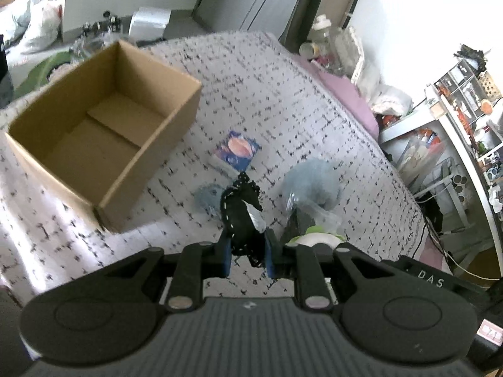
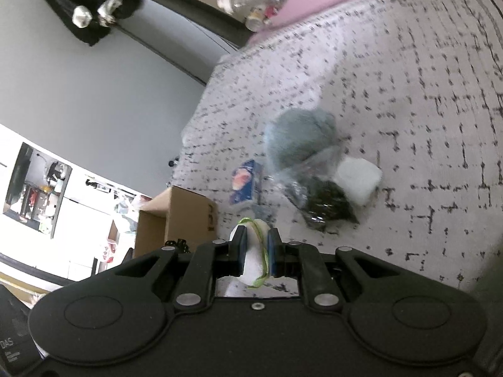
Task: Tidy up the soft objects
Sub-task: 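Carry the black plush in the left tool while the right tool carries the burger plush to the box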
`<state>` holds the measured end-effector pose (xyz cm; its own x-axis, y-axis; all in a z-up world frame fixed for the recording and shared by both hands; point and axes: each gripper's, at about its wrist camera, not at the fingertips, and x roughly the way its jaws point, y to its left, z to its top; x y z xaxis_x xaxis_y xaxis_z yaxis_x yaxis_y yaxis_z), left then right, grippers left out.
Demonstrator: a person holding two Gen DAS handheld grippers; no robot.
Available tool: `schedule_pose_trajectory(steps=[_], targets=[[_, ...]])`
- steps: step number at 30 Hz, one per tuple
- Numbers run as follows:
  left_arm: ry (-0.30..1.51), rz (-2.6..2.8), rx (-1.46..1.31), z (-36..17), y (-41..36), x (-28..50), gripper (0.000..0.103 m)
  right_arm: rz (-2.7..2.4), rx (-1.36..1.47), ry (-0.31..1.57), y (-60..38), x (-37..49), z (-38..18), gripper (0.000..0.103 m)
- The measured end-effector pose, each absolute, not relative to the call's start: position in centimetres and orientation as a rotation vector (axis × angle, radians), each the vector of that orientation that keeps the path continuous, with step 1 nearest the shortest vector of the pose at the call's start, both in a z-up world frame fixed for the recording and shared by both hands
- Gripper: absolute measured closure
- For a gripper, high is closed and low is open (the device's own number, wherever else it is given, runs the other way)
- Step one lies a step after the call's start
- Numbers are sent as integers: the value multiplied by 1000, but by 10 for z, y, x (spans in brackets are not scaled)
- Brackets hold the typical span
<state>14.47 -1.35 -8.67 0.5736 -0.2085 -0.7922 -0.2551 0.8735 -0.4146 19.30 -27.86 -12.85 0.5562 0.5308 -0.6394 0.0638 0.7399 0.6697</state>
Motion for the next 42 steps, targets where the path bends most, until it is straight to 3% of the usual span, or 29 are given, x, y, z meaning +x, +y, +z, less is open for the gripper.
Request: schedule_pose_trajectory(steps=[22, 42], targets=[[851, 58, -508, -43, 50, 123, 83, 343, 601, 795, -225, 174, -64, 89], [821, 110, -555, -48, 119, 128, 83, 415, 519, 780, -157, 181, -48, 89]])
